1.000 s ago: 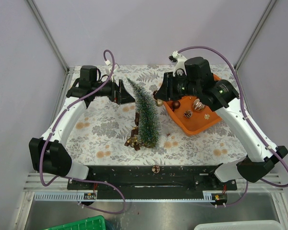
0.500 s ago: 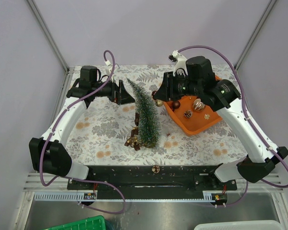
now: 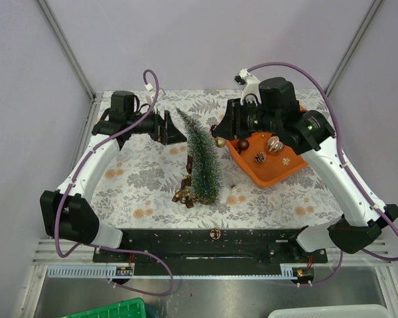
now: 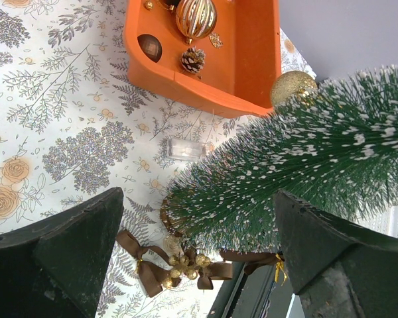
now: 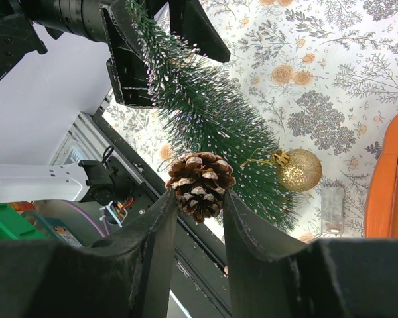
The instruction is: Decorate the small christmas tree
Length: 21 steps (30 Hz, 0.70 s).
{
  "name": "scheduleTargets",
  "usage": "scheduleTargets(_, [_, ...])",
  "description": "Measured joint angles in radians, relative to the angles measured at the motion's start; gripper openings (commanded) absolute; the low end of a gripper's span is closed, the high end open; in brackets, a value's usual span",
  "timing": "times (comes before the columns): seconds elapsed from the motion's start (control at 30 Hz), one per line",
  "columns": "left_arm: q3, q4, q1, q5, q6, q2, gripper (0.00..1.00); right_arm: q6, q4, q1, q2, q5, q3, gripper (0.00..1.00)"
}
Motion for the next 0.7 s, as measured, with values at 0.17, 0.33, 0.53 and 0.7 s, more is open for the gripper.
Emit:
scheduleTargets(0.17, [0.0, 0.0, 0.0, 0.0, 0.002, 0.0, 0.99, -0.003, 0.001, 0.0, 0.001, 0.0, -0.001, 0.26])
scheduleTargets(0.33, [0.0, 0.0, 0.0, -0.001, 0.004, 0.0, 0.99, -0.006, 0.005, 0.0, 0.019, -0.006, -0.001, 0.24])
scheduleTargets(0.53, [0.0, 0.0, 0.0, -0.001, 0.005, -0.001, 0.99, -0.016, -0.003, 0.0, 0.06, 0.014, -0.001, 0.22])
scheduleTargets(0.7, [0.0, 0.0, 0.0, -0.001, 0.005, -0.001, 0.99, -0.02, -0.02, 0.0, 0.069, 0.037, -0.001, 0.22])
